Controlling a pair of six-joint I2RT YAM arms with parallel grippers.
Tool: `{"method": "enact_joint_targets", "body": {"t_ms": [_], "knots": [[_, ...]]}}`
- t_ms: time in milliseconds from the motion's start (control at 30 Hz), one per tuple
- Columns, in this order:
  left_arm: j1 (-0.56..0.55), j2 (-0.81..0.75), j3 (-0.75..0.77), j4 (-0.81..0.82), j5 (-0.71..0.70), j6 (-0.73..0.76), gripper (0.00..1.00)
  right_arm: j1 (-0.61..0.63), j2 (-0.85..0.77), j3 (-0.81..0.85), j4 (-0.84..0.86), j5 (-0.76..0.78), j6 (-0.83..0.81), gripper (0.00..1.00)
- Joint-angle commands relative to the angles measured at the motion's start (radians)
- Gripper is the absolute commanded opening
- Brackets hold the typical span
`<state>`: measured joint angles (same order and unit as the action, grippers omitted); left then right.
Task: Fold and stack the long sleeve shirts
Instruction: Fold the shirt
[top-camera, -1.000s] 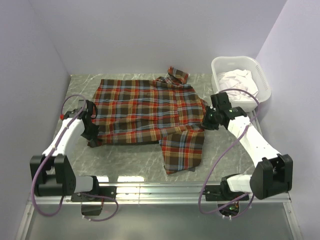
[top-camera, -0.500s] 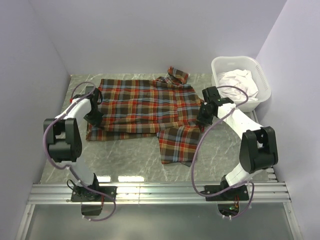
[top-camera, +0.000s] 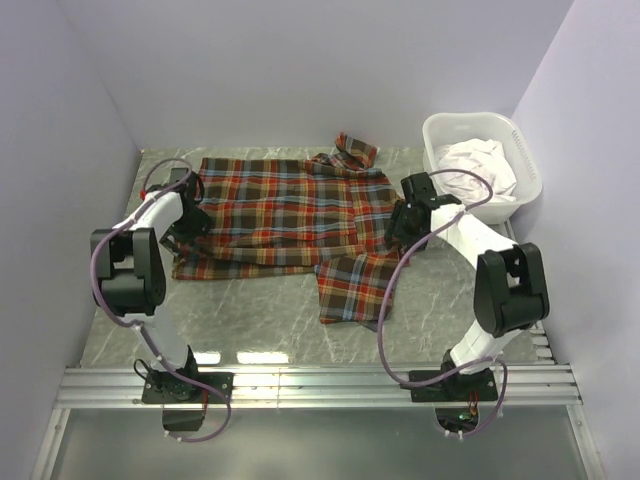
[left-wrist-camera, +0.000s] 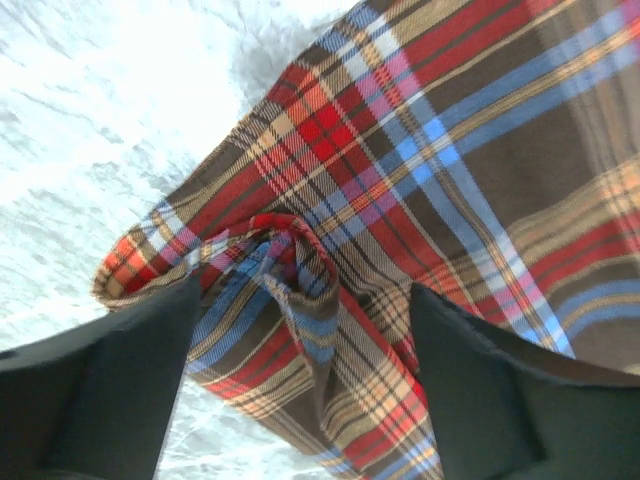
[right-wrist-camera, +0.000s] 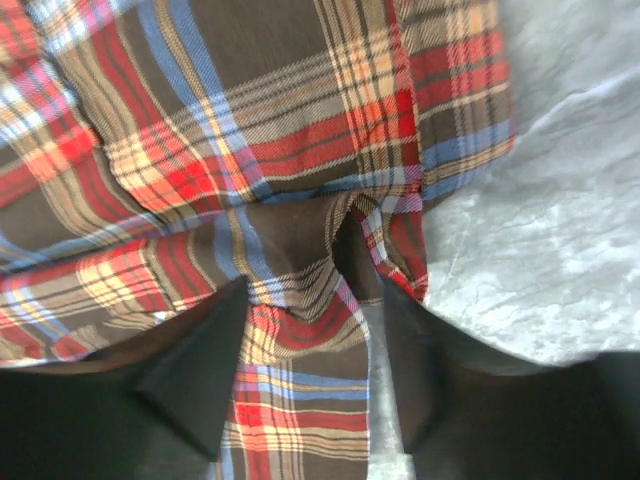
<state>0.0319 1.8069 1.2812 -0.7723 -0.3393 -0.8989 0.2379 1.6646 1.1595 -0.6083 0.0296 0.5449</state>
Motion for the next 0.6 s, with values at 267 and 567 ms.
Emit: {"method": "enact_joint_targets", "body": {"t_ms": [267,567], "knots": [[0.003,-0.339,-0.124,0.079,-0.018,0.092,0.99,0.364,-0.292,-0.061,-0.054,0.109,-0.335,0.74],[0.003,-0.549,-0.341,0.220,0.005,0.204,0.99,0.744,-0.166,-0.156,-0.125,0.182,-0.385,0.74]]}}
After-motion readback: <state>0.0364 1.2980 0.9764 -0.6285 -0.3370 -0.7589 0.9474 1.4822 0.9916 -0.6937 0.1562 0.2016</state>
